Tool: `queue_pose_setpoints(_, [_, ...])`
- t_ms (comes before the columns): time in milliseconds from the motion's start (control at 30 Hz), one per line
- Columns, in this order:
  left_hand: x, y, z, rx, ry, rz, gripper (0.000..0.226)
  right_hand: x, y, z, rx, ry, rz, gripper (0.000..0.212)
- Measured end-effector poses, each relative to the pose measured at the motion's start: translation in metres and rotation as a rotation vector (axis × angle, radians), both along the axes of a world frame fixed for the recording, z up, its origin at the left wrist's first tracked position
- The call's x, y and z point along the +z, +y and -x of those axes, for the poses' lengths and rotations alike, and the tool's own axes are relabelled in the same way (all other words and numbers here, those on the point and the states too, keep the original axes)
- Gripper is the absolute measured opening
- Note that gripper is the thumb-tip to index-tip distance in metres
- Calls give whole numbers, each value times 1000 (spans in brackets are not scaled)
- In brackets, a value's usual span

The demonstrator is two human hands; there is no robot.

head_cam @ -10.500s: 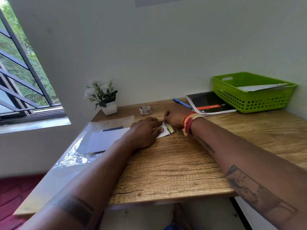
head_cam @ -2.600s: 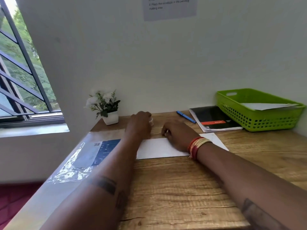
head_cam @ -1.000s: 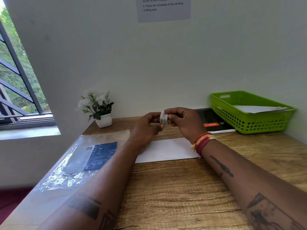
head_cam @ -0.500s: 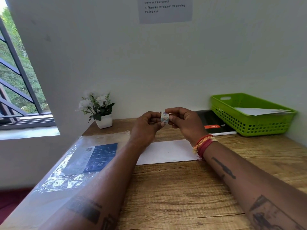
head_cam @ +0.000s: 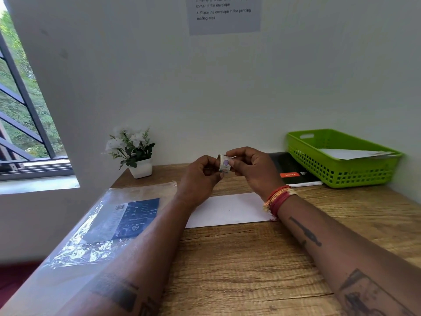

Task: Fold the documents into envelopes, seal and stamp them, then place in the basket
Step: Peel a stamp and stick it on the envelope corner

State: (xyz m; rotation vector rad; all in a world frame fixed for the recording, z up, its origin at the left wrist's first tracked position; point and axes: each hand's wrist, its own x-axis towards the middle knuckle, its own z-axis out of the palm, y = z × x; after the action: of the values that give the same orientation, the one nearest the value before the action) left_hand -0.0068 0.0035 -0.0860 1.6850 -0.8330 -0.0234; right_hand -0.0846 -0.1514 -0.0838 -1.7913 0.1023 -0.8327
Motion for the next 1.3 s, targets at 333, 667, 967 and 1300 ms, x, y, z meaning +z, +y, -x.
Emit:
queue_pose_setpoints(333, [-7,-10,-5,98,-201,-93,16,2,3,-3,-42,40,-24,5])
queue_pose_setpoints(667, [-3,-7,1,119,-138,-79,17,2,8,-1,-93,-12,73,7])
queue_pose_setpoints(967, [-1,-6,6,67,-90,-89,16,6,5,3,-102,-60,188,27])
queue_pose_setpoints(1300, [-5,-4,-3,82,-24,-121,15,11,-8,0,-115,-128,-18,16])
